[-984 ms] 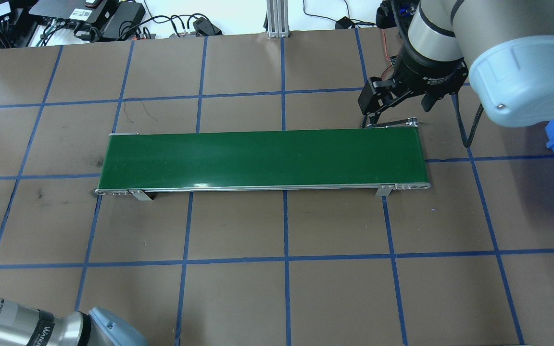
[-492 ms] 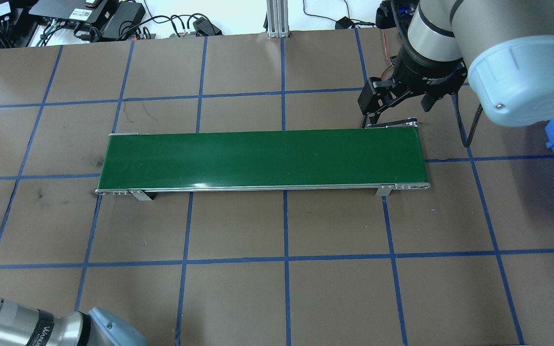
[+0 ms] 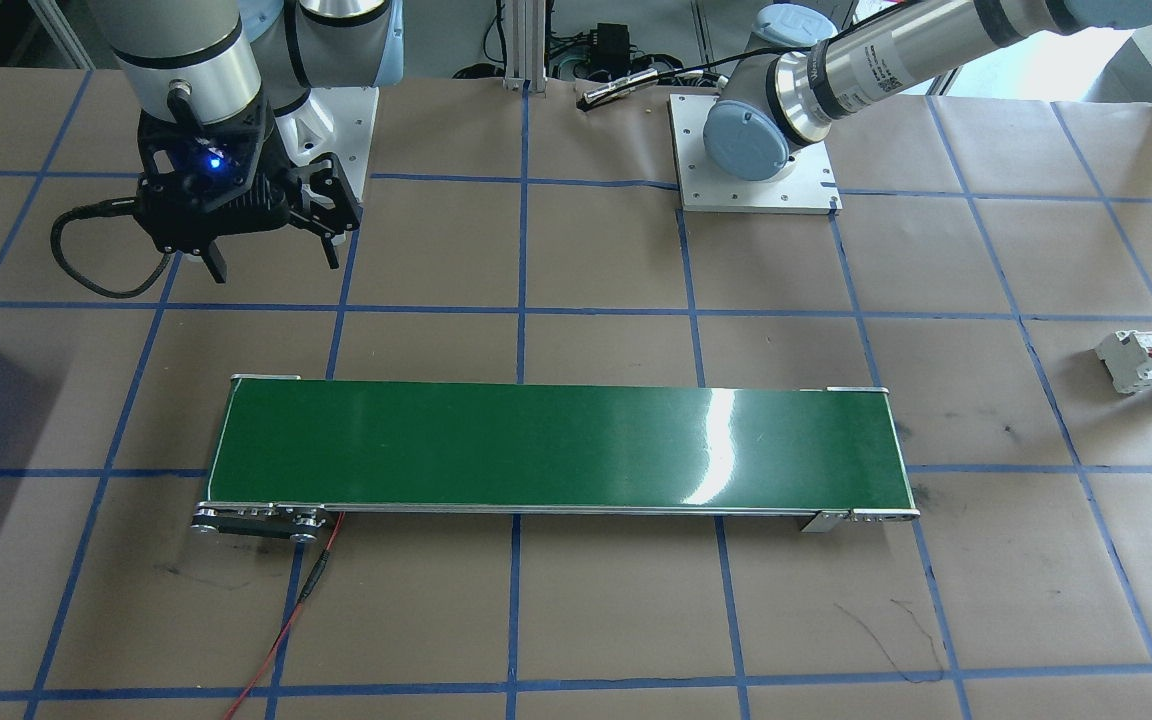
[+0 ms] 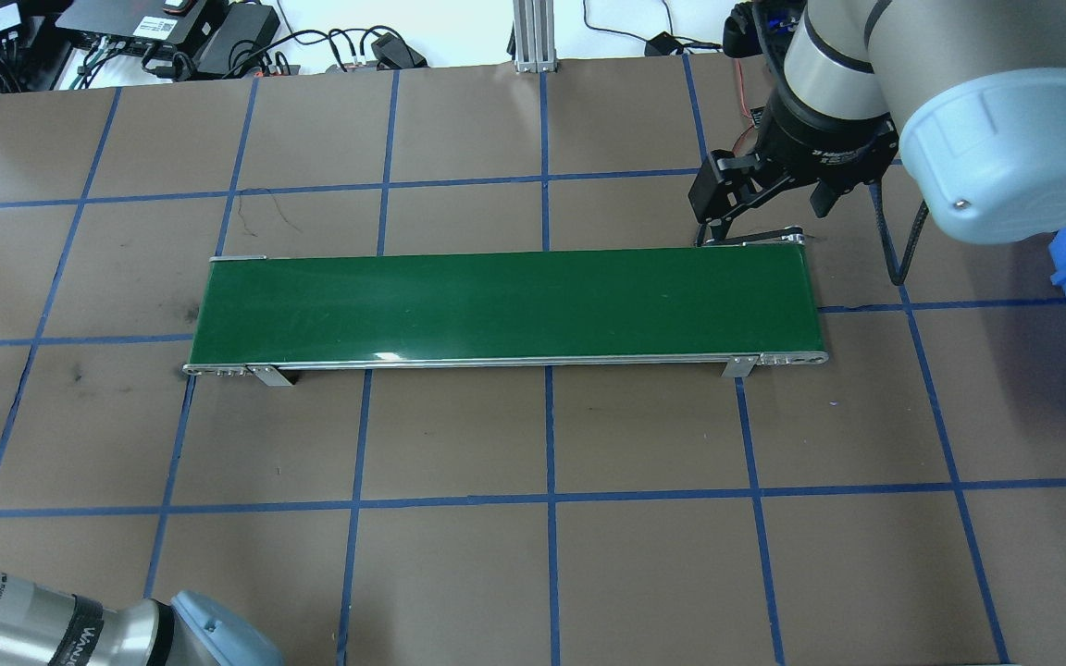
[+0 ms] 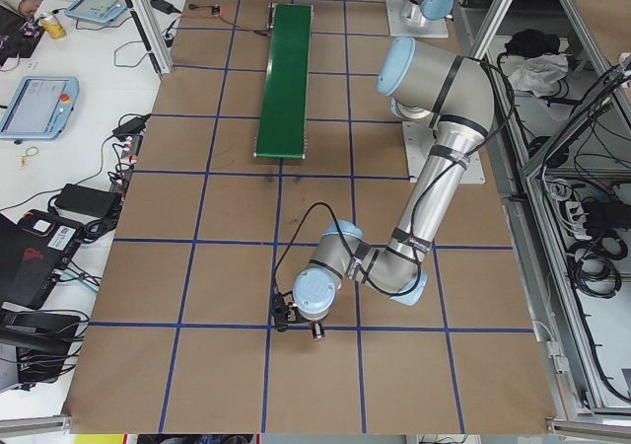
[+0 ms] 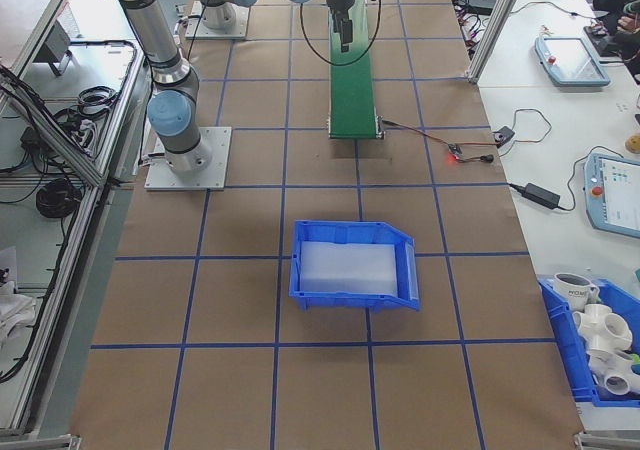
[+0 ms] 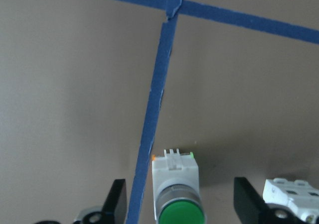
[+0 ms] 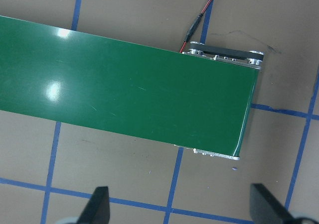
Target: Move button from left to right
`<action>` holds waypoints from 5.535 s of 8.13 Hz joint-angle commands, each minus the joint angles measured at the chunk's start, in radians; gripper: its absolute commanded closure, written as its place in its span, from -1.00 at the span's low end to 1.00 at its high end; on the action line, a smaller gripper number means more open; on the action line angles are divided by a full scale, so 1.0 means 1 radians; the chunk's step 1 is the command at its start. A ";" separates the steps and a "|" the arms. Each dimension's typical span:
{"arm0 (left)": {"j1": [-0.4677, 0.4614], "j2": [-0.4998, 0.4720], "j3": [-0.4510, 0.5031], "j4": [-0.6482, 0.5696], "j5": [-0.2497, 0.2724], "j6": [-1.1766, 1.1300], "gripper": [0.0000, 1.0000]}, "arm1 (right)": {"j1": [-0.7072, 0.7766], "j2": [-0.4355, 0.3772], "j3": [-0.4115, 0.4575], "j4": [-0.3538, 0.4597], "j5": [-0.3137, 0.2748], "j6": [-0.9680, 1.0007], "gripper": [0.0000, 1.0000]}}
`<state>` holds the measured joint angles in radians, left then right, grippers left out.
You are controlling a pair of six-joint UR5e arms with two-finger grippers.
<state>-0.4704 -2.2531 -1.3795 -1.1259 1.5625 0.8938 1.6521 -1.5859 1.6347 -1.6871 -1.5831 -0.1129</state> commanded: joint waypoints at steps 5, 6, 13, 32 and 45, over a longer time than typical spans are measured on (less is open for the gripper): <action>-0.001 -0.002 -0.001 -0.005 0.076 -0.006 0.18 | -0.005 -0.008 -0.006 -0.009 -0.003 -0.007 -1.00; 0.001 -0.002 -0.001 -0.005 0.076 -0.013 0.32 | -0.003 -0.019 -0.003 0.003 -0.014 -0.007 -1.00; -0.001 0.042 0.013 -0.131 0.076 -0.018 0.89 | -0.002 -0.025 -0.003 0.003 -0.012 0.009 -1.00; -0.783 0.558 -0.280 -0.376 -0.067 -2.045 0.96 | -0.003 -0.008 0.000 0.037 -0.018 -0.001 -1.00; -0.784 0.491 -0.516 -0.002 -0.078 -2.017 0.32 | -0.003 0.006 0.016 0.035 -0.018 -0.004 -0.96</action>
<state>-1.2558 -1.7596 -1.8945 -1.1261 1.4829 -1.1540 1.6491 -1.5807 1.6503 -1.6518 -1.6015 -0.1167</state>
